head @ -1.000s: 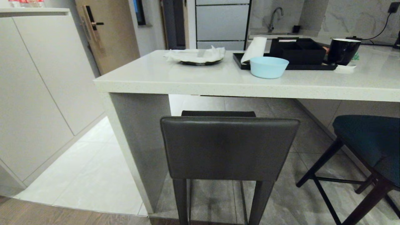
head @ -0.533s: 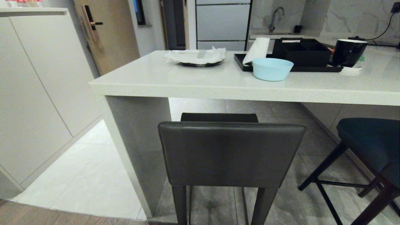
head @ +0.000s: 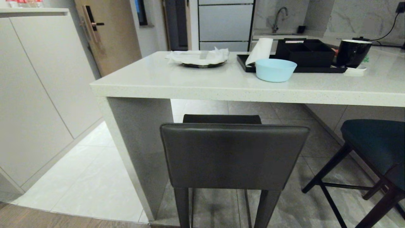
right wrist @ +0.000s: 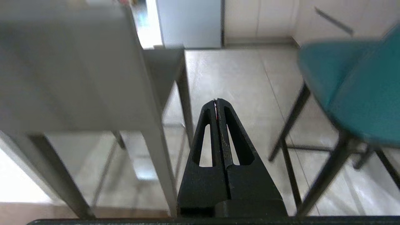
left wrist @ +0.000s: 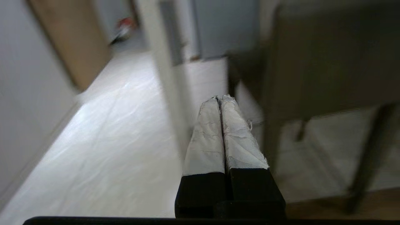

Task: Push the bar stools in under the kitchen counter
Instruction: Pull the gray chair out from under the dining table

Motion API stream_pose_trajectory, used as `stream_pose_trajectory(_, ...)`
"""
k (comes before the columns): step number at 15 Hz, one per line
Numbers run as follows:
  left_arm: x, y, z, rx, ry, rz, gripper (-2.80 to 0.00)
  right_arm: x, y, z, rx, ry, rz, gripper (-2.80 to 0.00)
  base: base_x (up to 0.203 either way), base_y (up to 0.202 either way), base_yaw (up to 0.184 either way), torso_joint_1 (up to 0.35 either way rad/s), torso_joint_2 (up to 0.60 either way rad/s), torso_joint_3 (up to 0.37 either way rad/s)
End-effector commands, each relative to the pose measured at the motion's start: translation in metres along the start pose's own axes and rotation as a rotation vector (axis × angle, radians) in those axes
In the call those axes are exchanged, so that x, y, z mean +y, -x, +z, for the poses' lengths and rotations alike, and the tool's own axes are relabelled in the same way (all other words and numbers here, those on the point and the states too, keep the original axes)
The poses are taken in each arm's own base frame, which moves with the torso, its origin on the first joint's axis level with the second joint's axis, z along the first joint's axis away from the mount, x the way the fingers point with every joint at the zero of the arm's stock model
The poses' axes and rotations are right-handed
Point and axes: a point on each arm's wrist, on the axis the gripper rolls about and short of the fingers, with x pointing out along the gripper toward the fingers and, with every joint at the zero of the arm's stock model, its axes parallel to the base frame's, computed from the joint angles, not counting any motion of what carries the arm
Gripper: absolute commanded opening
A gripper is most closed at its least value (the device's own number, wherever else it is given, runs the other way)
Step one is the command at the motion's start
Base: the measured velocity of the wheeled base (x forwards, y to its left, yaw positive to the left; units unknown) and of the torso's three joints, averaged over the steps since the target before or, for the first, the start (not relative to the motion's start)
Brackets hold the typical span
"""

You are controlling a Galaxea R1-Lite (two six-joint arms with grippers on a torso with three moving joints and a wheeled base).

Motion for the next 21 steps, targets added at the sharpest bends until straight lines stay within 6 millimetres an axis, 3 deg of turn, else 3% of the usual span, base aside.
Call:
stream_pose_trajectory(1,0.008,-0.024,0.027,0.072,0.039,-0.058,-2.80,0.000,-0.028,0.034,0.085,-0.010,0.004,-2.80,0.000,0.000,0.000,0.000,0.00,0.000)
stream_pose_trajectory(4,0.019,-0.081,0.054,0.124,0.155,-0.179,-2.80,0.003,-0.068,0.056,0.168,-0.041,0.122,-2.80,0.000,0.000,0.000,0.000,0.00,0.000)
stream_pose_trajectory(6,0.015,-0.111,0.055,0.168,0.253,-0.330,-2.80,0.009,-0.072,0.038,0.249,-0.089,0.358,-2.80,0.000,0.000,0.000,0.000,0.00,0.000)
stream_pose_trajectory(7,0.010,-0.116,0.053,0.178,0.291,-0.446,-2.80,0.010,-0.071,0.025,0.295,-0.106,0.431,-2.80,0.000,0.000,0.000,0.000,0.00,0.000)
stream_pose_trajectory(9,0.005,-0.116,0.041,0.228,0.337,-0.622,-2.80,0.012,-0.070,0.015,0.335,-0.135,0.547,-2.80,0.000,0.000,0.000,0.000,0.00,0.000)
stream_pose_trajectory(12,0.001,-0.133,0.023,0.284,0.370,-0.723,-2.80,0.015,-0.076,0.014,0.358,-0.161,0.666,-2.80,0.000,0.000,0.000,0.000,0.00,0.000)
stream_pose_trajectory(17,0.009,-0.199,-0.012,0.248,0.368,-0.746,-2.80,0.017,-0.130,0.010,0.397,-0.152,0.692,-2.80,0.000,0.000,0.000,0.000,0.00,0.000)
stream_pose_trajectory(20,0.013,-0.223,-0.038,0.221,0.359,-0.777,-2.80,0.017,-0.156,0.002,0.439,-0.142,0.695,-2.80,0.000,0.000,0.000,0.000,0.00,0.000)
stream_pose_trajectory(21,0.012,-0.228,-0.044,0.211,0.354,-0.787,-2.80,0.017,-0.162,0.001,0.430,-0.138,0.704,0.00,0.000,0.000,0.000,0.000,0.00,0.000)
